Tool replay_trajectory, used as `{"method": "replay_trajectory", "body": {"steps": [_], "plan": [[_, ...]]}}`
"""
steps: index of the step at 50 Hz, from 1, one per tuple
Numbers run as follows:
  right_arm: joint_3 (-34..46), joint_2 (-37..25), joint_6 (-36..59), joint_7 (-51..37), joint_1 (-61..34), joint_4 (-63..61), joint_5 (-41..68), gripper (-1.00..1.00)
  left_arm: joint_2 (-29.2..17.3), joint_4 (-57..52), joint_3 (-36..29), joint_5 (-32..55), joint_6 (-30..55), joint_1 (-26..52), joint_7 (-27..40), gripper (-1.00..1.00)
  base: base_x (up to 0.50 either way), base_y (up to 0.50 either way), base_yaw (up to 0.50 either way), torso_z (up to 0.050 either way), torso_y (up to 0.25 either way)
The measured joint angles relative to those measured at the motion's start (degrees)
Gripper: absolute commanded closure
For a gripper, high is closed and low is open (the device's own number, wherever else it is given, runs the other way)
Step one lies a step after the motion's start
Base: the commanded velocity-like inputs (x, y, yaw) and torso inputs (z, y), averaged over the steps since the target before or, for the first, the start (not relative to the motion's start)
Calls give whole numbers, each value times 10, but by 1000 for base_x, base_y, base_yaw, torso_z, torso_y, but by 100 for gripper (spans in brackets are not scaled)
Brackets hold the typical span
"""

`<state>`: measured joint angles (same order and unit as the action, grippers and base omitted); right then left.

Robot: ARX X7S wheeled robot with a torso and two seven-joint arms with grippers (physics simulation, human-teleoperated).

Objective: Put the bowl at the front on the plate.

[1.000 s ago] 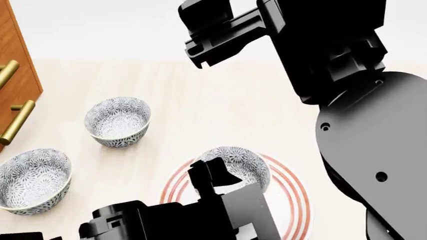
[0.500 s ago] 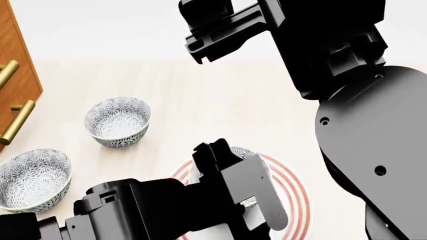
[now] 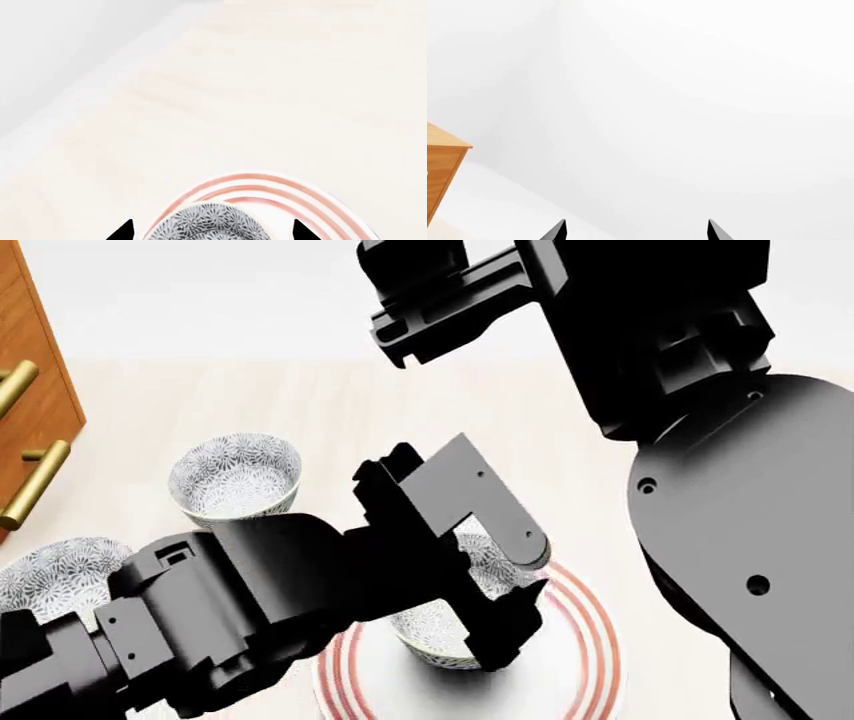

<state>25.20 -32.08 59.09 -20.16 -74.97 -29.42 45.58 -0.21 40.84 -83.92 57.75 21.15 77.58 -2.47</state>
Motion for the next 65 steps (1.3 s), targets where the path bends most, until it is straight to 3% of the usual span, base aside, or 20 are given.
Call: {"method": "replay_trajectory", "body": {"steps": [41,65], "plan": [[-10,-8,6,-14,-1,-25,17,-100,1,218,-24,138,-100,62,6,-100,0,0,0,0,0],[-29,-28,0,-34,26,-42,21,-100,-86,109,-6,148,-143,51,100,-100,0,0,0,0,0]]}}
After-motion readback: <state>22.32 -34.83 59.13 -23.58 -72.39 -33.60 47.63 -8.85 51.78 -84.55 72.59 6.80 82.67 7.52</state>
